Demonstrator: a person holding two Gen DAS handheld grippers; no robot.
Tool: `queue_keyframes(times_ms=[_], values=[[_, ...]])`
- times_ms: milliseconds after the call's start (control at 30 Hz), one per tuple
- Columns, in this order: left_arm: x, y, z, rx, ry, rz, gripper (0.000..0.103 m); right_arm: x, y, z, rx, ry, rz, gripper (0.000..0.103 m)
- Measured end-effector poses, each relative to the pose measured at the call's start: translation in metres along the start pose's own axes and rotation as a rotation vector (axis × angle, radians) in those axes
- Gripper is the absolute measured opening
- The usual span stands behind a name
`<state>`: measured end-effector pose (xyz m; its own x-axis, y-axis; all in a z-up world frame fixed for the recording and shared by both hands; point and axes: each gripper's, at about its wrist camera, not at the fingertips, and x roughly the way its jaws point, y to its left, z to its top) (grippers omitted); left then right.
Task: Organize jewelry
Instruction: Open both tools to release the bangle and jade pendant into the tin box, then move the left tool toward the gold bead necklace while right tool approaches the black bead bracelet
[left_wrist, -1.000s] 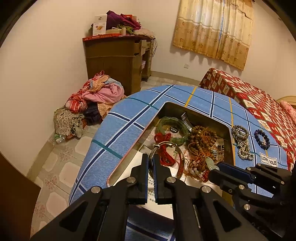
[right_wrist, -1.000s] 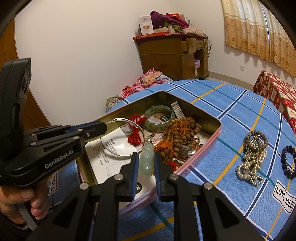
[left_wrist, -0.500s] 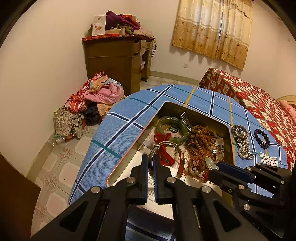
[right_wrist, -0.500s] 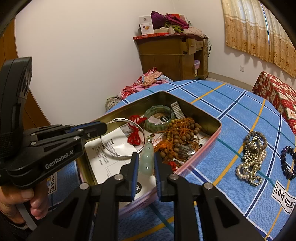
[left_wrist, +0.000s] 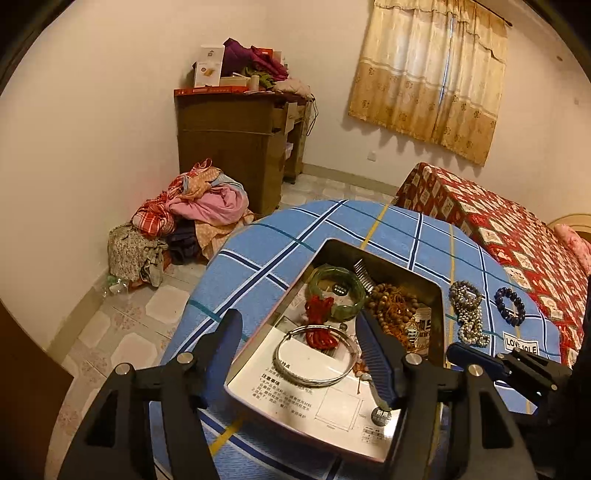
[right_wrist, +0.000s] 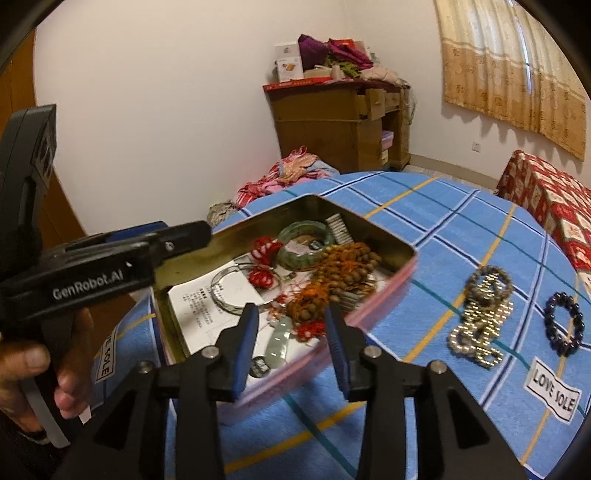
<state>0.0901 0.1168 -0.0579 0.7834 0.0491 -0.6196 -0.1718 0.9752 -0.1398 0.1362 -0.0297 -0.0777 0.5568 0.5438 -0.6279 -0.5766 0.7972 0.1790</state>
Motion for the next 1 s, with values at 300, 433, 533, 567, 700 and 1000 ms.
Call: queue_keyframes(times_ms=[300, 433, 533, 567, 700, 1000], values=[[0.004, -0.051, 0.01, 0.085, -0.001, -0.05, 0.064, -0.015, -0.044, -0.01, 0.086, 0.0, -0.063, 0.04], [0.011, -0.088, 0.017, 0.144, 0.005, -0.093, 0.064, -0.029, -0.081, -0.018, 0.14, -0.004, -0.144, 0.04], [0.016, -0.117, 0.016, 0.187, 0.007, -0.127, 0.064, -0.041, -0.121, -0.023, 0.222, -0.003, -0.219, 0.04], [0.017, -0.125, 0.015, 0.2, 0.01, -0.137, 0.064, -0.045, -0.133, -0.024, 0.249, -0.005, -0.244, 0.04], [0.028, -0.155, 0.007, 0.255, 0.028, -0.165, 0.064, -0.059, -0.168, -0.026, 0.322, -0.018, -0.321, 0.04], [0.062, -0.18, 0.002, 0.273, 0.107, -0.182, 0.064, -0.066, -0.207, -0.031, 0.406, -0.022, -0.399, 0.04]])
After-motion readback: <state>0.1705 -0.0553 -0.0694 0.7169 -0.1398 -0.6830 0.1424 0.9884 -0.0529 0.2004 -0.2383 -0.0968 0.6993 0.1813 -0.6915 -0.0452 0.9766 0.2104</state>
